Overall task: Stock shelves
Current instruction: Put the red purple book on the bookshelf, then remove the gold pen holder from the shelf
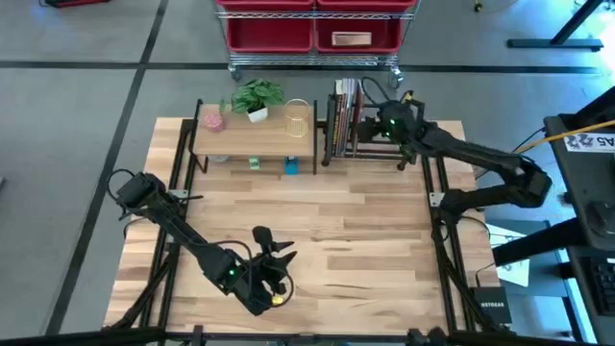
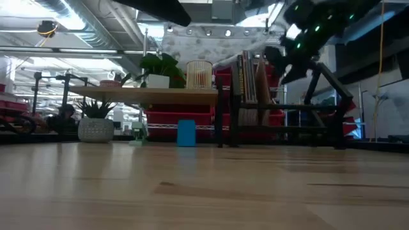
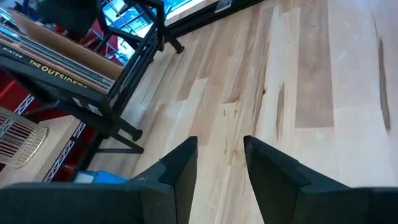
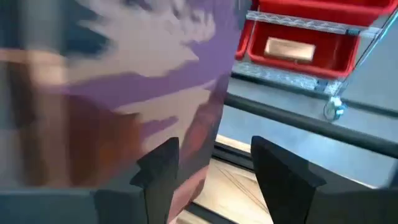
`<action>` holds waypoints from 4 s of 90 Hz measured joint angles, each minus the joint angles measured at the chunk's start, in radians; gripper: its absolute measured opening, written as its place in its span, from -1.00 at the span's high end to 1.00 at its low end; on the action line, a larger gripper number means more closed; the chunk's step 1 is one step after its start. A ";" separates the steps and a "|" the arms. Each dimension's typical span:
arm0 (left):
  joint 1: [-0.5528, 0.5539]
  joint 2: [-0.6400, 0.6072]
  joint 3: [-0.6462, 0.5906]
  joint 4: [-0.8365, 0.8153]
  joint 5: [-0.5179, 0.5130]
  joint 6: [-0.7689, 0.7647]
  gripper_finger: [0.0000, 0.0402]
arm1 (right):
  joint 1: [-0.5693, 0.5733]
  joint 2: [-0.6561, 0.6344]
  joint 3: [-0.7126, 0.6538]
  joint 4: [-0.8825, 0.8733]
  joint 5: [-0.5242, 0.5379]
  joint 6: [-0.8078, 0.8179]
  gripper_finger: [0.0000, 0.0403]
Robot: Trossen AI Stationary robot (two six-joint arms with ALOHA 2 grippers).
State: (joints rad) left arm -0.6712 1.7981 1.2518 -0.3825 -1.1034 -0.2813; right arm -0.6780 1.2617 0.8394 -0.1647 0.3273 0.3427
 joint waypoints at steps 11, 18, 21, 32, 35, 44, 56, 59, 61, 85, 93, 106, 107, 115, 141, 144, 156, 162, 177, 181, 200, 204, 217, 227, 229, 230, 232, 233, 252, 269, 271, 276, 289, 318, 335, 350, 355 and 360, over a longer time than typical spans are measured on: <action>0.000 0.000 0.000 0.001 0.000 -0.006 0.40 | -0.077 0.065 0.000 0.074 -0.157 -0.011 0.08; 0.000 0.000 0.000 0.000 0.000 -0.014 0.40 | -0.101 0.097 0.000 0.112 -0.216 -0.010 0.08; 0.000 0.000 0.000 0.001 0.000 -0.019 0.40 | -0.106 0.108 0.000 0.122 -0.236 -0.011 0.08; 0.000 0.000 0.000 0.000 0.000 -0.026 0.40 | -0.108 0.148 0.000 0.146 -0.294 -0.034 0.08; 0.000 0.000 0.000 0.000 0.000 -0.026 0.40 | -0.108 0.152 0.000 0.156 -0.315 -0.036 0.08; 0.000 0.000 0.000 0.000 0.000 -0.026 0.40 | -0.108 0.159 0.000 0.181 -0.352 -0.040 0.08; 0.001 0.000 0.000 0.001 0.000 -0.026 0.40 | -0.108 0.158 0.000 0.202 -0.373 -0.041 0.08; 0.002 0.000 0.000 0.000 0.000 -0.026 0.40 | -0.108 0.158 0.000 0.209 -0.379 -0.043 0.08; 0.002 0.000 0.000 0.000 0.000 -0.026 0.40 | -0.108 0.158 0.000 0.213 -0.383 -0.045 0.08; 0.003 0.000 0.000 0.000 0.000 -0.026 0.40 | -0.091 0.099 0.000 0.176 -0.287 -0.069 0.08; 0.003 0.000 0.000 0.000 0.000 -0.026 0.40 | -0.073 0.048 0.000 0.151 -0.236 -0.092 0.08; 0.003 0.000 0.000 0.000 0.000 -0.026 0.40 | -0.042 -0.033 0.000 0.125 -0.192 -0.113 0.08; 0.003 0.000 0.000 0.001 0.000 -0.026 0.40 | -0.038 -0.038 0.000 0.122 -0.189 -0.113 0.08; 0.004 0.000 0.000 0.001 0.000 -0.026 0.40 | -0.019 -0.081 0.000 0.088 -0.180 -0.117 0.08; 0.008 0.000 0.000 0.005 0.000 -0.026 0.40 | 0.302 -0.231 -0.001 -0.065 0.064 -0.304 0.08; 0.010 0.000 0.000 0.005 0.000 -0.026 0.40 | 0.363 -0.248 -0.001 -0.074 0.115 -0.314 0.08; 0.021 0.000 0.000 0.005 0.000 -0.042 0.40 | 0.603 -0.288 -0.001 -0.080 0.261 -0.322 0.08; 0.025 0.000 0.000 0.005 0.000 -0.049 0.40 | 0.717 -0.293 -0.001 -0.081 0.292 -0.307 0.08; 0.026 0.000 0.000 0.005 0.000 -0.054 0.40 | 0.973 -0.250 -0.044 -0.030 0.367 -0.180 0.08; 0.026 0.000 0.000 0.005 0.000 -0.053 0.40 | 1.035 -0.222 -0.079 0.020 0.397 -0.136 0.08; 0.026 0.000 0.000 0.005 0.000 -0.053 0.40 | 1.291 0.014 -0.269 0.489 0.553 0.001 0.08; 0.028 0.000 0.000 0.005 0.000 -0.053 0.40 | 1.323 0.084 -0.289 0.598 0.572 0.013 0.08; 0.044 0.000 0.000 0.007 0.000 -0.067 0.40 | 1.373 0.315 -0.297 0.886 0.613 0.015 0.08; 0.067 0.000 0.000 0.009 0.000 -0.159 0.40 | 1.371 0.461 -0.297 1.059 0.627 0.001 0.08; 0.072 0.000 0.000 0.009 0.000 -0.175 0.40 | 1.370 0.487 -0.297 1.090 0.641 0.001 0.08; 0.075 0.000 0.000 0.008 0.000 -0.183 0.40 | 1.369 0.499 -0.297 1.105 0.649 0.002 0.08; 0.081 0.000 0.000 0.008 0.001 -0.190 0.40 | 1.366 0.526 -0.295 1.133 0.663 0.008 0.08; 0.083 -0.001 0.000 0.008 0.001 -0.194 0.40 | 1.364 0.538 -0.294 1.146 0.670 0.014 0.08; 0.145 -0.041 0.061 -0.031 0.123 -0.060 0.40 | 1.363 0.718 -0.221 1.194 0.720 0.126 0.08; 0.305 -0.121 0.274 -0.225 0.220 0.262 0.40 | 1.355 0.821 -0.142 1.194 0.726 0.126 0.08; 0.335 -0.128 0.307 -0.246 0.249 0.286 0.40 | 1.351 0.828 -0.135 1.194 0.725 0.126 0.08; 0.413 -0.139 0.398 -0.302 0.353 0.347 0.40 | 1.343 0.843 -0.119 1.192 0.709 0.125 0.08; 0.637 -0.140 0.597 -0.458 0.575 0.480 0.40 | 1.308 0.853 -0.098 1.182 0.598 0.122 0.08; 1.022 -0.120 0.663 -0.675 0.807 0.607 0.26 | 1.292 0.853 -0.098 1.179 0.541 0.126 0.08; 1.119 -0.071 0.662 -0.754 0.970 0.663 -0.08 | 1.293 0.853 -0.098 1.175 0.517 0.196 0.08; 1.129 -0.053 0.663 -0.741 0.891 0.755 -0.21 | 1.293 0.853 -0.098 1.150 0.517 0.253 0.08; 1.122 -0.053 0.663 -0.724 0.875 0.783 -0.22 | 1.293 0.853 -0.098 1.138 0.517 0.261 0.08; 1.119 -0.056 0.663 -0.715 0.874 0.828 -0.23 | 1.293 0.853 -0.099 1.127 0.515 0.277 0.08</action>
State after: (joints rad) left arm 0.4479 1.7422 1.9148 -1.0978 -0.2296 0.5472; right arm 0.6147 2.1147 0.7409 0.9623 0.8424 0.6194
